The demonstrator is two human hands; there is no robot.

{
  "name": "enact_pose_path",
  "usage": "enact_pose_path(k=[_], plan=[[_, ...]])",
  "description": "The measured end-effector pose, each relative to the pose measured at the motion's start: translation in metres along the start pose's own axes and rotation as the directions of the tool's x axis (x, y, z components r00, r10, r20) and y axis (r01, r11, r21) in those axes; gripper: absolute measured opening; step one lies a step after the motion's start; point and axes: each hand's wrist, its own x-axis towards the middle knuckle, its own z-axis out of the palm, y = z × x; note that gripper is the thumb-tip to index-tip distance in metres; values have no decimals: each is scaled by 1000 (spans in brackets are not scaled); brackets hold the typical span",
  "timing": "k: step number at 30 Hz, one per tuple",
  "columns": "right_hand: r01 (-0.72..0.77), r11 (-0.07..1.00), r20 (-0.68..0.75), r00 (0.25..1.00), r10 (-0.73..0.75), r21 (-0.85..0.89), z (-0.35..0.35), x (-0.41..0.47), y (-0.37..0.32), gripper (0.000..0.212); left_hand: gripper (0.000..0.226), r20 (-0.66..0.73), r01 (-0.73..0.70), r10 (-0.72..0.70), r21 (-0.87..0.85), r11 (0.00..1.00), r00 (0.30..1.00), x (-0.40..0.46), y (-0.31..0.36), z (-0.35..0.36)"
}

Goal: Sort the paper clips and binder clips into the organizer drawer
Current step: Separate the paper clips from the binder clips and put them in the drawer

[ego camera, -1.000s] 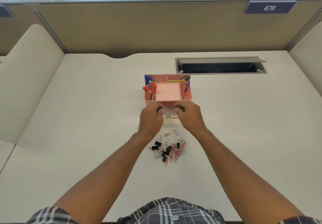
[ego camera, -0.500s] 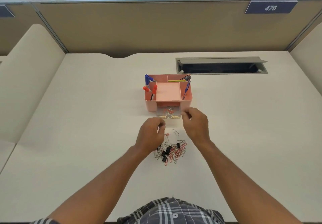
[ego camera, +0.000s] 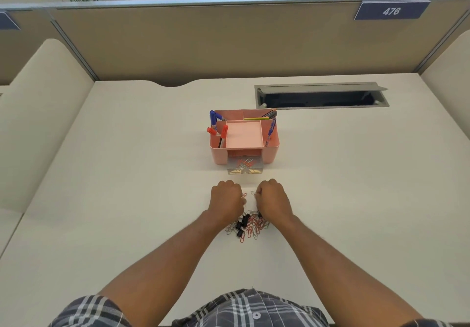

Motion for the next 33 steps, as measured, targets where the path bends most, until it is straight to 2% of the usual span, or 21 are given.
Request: enact_pose_path(k=[5,9,11,14,18,20,24,29,31,33], plan=[[-3,995,19,1000,1,99,-2,0,7,9,9,4,-20,20,-23,1000,1000,0,3,0],[-62,969,27,998,57,241,-3,0,10,9,17,-42,-20,17,-89,996,999,-1,2,3],[-29,974,36,999,22,223,-2,0,8,20,21,-73,-26,18,-123,992,997,-2,1,4],[36,987,27,999,-41,154,2,-1,3,25,18,-131,-9,-8,-123,992,991,-4,-1,3],[126,992,29,992,-125,-31,10,-4,0,16,24,-100,66,-64,16,998,993,-8,1,0],[135,989,22,991,-134,-68,11,-4,0,10,22,-66,68,-63,77,995,996,-9,4,0],[131,988,35,991,-129,-75,10,-4,-2,4,15,-34,65,-63,82,994,997,-9,8,-1],[169,981,43,985,-165,-92,11,-6,3,8,11,-21,32,-30,91,995,999,-10,10,-5],[163,986,44,986,-162,-36,9,-6,5,9,10,-16,2,-1,70,998,1000,-12,12,-7],[126,989,15,992,-127,77,2,-8,4,13,10,-47,-25,24,-21,999,999,-16,12,-10]])
